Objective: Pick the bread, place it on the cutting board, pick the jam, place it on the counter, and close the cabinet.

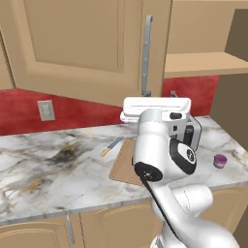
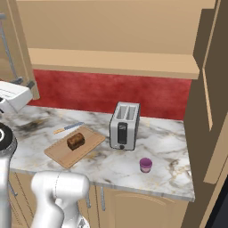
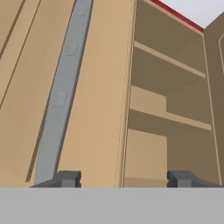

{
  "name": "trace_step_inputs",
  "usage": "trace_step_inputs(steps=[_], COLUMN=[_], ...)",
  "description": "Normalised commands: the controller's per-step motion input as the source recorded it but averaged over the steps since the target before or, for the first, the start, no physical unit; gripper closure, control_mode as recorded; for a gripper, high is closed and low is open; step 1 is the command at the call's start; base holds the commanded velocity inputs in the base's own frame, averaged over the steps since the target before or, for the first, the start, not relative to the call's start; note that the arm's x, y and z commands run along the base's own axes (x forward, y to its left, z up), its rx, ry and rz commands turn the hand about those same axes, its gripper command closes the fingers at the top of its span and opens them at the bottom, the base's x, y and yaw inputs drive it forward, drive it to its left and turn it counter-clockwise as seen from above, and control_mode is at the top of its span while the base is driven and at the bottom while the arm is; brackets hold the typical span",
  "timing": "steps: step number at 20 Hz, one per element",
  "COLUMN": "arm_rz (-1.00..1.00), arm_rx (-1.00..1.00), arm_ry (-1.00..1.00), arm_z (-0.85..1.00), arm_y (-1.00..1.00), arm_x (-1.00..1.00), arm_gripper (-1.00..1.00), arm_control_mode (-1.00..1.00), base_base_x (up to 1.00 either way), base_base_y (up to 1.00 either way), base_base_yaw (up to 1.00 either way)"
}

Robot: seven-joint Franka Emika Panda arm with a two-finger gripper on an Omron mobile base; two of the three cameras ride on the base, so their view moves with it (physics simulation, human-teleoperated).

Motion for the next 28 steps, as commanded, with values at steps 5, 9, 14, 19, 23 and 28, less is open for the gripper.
trace_step_inputs(steps=[5,9,14,19,23,28], arm_rz=[0.0,0.0,0.0,0.0,0.0,0.0], arm_rx=[0.0,0.0,0.0,0.0,0.0,0.0], arm_ry=[-0.01,0.0,0.0,0.0,0.0,0.0], arm_z=[0.0,0.0,0.0,-0.01,-0.01,0.0], arm_y=[-0.19,-0.17,-0.12,-0.09,-0.08,-0.03], arm_x=[0.45,0.4,0.38,0.4,0.41,0.35], arm_gripper=[-1.0,-1.0,-1.0,-1.0,-1.0,-1.0], arm_control_mode=[-1.0,-1.0,-1.0,-1.0,-1.0,-1.0], base_base_x=[0.0,0.0,0.0,0.0,0.0,0.0], base_base_y=[0.0,0.0,0.0,0.0,0.0,0.0], base_base_yaw=[0.0,0.0,0.0,0.0,0.0,0.0])
